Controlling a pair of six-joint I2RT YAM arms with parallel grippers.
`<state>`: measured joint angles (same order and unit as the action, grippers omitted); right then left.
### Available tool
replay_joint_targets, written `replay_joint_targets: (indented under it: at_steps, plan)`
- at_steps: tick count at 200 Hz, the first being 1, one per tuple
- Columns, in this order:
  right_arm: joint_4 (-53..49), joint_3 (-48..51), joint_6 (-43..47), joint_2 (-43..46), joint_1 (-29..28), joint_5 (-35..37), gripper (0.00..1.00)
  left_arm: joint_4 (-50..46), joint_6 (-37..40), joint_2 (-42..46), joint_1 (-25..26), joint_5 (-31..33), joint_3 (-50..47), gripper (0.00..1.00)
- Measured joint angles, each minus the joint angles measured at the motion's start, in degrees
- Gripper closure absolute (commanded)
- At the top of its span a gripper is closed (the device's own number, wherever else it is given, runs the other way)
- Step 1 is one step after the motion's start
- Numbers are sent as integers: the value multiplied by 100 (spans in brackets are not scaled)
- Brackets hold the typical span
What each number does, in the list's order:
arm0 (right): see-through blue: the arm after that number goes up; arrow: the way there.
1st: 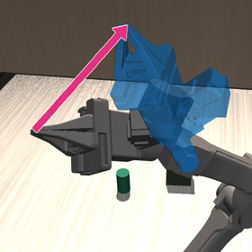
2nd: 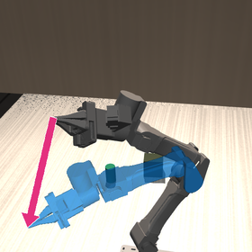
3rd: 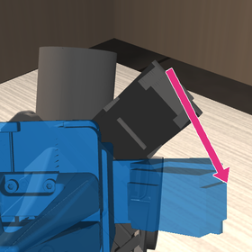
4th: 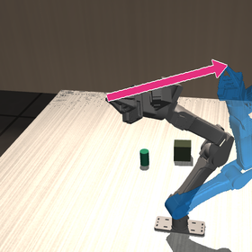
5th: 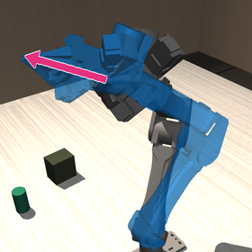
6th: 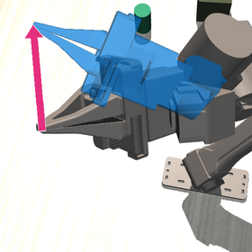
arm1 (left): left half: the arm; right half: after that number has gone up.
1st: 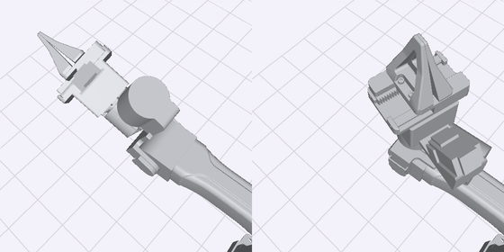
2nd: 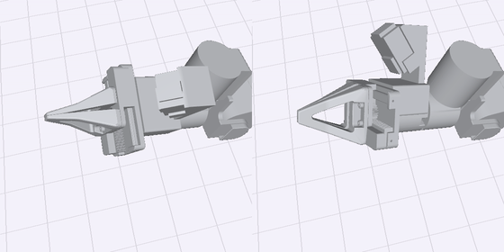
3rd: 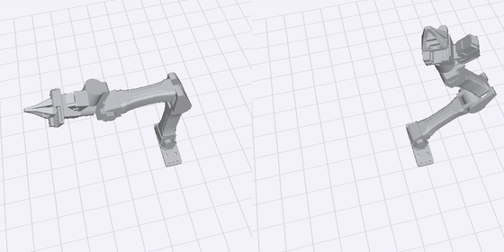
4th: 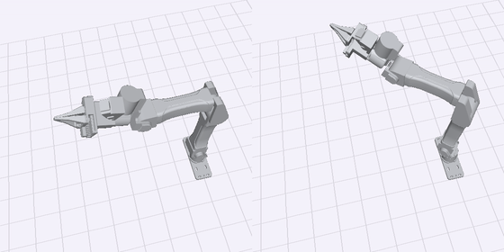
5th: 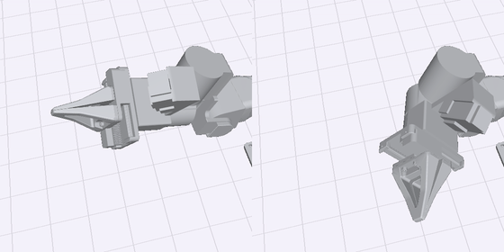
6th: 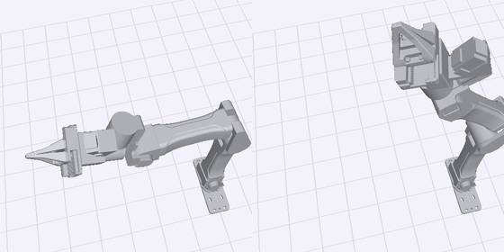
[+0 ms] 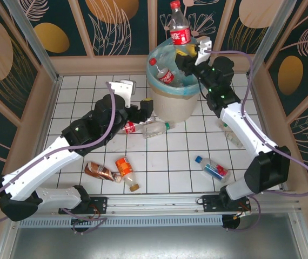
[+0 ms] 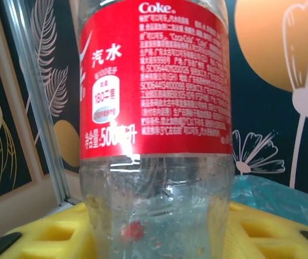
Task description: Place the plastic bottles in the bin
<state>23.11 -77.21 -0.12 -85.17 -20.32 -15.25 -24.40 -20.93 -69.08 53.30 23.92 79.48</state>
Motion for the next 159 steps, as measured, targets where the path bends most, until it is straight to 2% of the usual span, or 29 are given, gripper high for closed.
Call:
replay_joint_targets:
  at_steps: [19,51,159]
  plan:
    - [428,367,-162,-17,151,-114,33,199,-76,-17,0,-111,-33,11]
    - [931,785,-313,-17,192,-164,26,372,-164,72,0,-116,-164,10]
    - [1379,1051,-326,280,245,-164,27,487,-232,225,0,-79,-332,10]
